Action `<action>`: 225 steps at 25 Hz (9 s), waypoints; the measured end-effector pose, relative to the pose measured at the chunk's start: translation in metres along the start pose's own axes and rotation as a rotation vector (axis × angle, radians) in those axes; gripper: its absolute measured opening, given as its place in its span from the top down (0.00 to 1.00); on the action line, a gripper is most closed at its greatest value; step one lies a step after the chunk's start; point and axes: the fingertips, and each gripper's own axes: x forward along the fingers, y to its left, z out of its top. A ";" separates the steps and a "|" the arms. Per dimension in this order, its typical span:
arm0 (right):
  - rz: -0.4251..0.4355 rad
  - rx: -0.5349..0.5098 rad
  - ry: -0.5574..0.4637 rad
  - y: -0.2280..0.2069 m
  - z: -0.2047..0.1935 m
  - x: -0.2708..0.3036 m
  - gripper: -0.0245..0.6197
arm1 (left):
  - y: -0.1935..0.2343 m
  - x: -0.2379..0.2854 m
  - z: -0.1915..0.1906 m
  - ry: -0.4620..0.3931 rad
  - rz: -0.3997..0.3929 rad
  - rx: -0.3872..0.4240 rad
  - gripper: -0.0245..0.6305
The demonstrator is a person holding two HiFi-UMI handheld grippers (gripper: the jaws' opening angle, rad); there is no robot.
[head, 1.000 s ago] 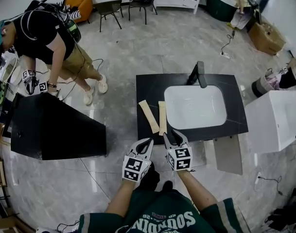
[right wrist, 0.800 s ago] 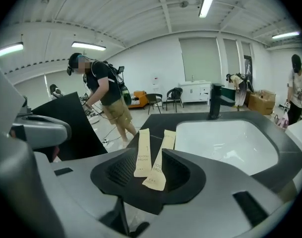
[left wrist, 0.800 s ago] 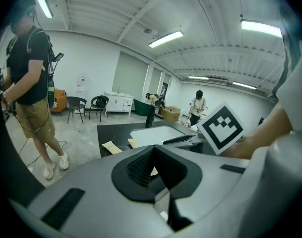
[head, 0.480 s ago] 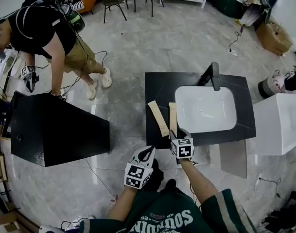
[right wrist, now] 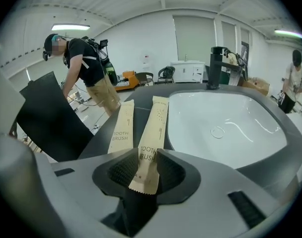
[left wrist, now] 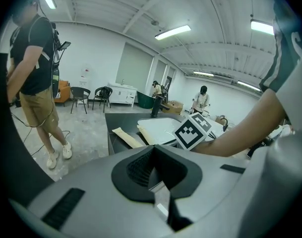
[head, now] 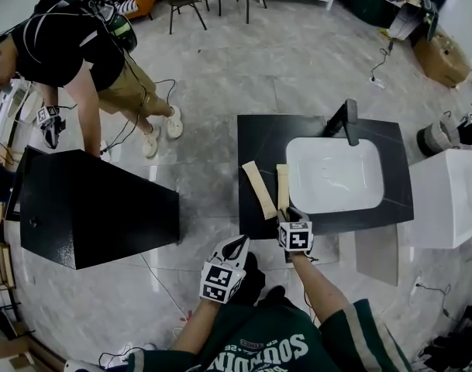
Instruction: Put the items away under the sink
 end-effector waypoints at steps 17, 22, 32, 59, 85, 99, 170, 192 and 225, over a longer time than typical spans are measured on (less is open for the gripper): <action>0.011 0.027 -0.106 -0.025 0.012 -0.058 0.88 | -0.029 0.024 0.022 -0.026 -0.081 0.054 0.95; -0.028 0.005 -0.155 -0.051 0.011 -0.098 0.88 | -0.064 0.038 0.030 -0.034 -0.124 0.079 0.95; -0.052 0.027 -0.221 -0.137 -0.006 -0.168 0.88 | -0.165 0.086 0.044 -0.036 -0.153 0.118 0.95; 0.022 -0.106 -0.253 -0.301 -0.079 -0.242 0.88 | -0.324 0.159 0.018 -0.070 0.042 0.113 0.95; 0.033 -0.116 -0.140 -0.313 -0.306 -0.140 0.88 | -0.317 0.218 -0.175 -0.134 0.045 0.106 0.95; 0.015 -0.144 -0.238 -0.365 -0.374 0.015 0.89 | -0.248 0.307 -0.299 -0.232 0.094 0.161 0.95; 0.000 -0.298 -0.348 -0.361 -0.356 0.123 0.89 | -0.202 0.298 -0.413 -0.231 0.188 0.069 0.95; 0.258 -0.324 -0.142 -0.219 -0.145 -0.214 0.89 | -0.293 0.115 -0.064 -0.133 0.185 -0.094 0.95; 0.320 -0.323 -0.188 0.022 0.061 -0.123 0.89 | -0.046 0.016 0.067 -0.153 0.255 0.022 0.95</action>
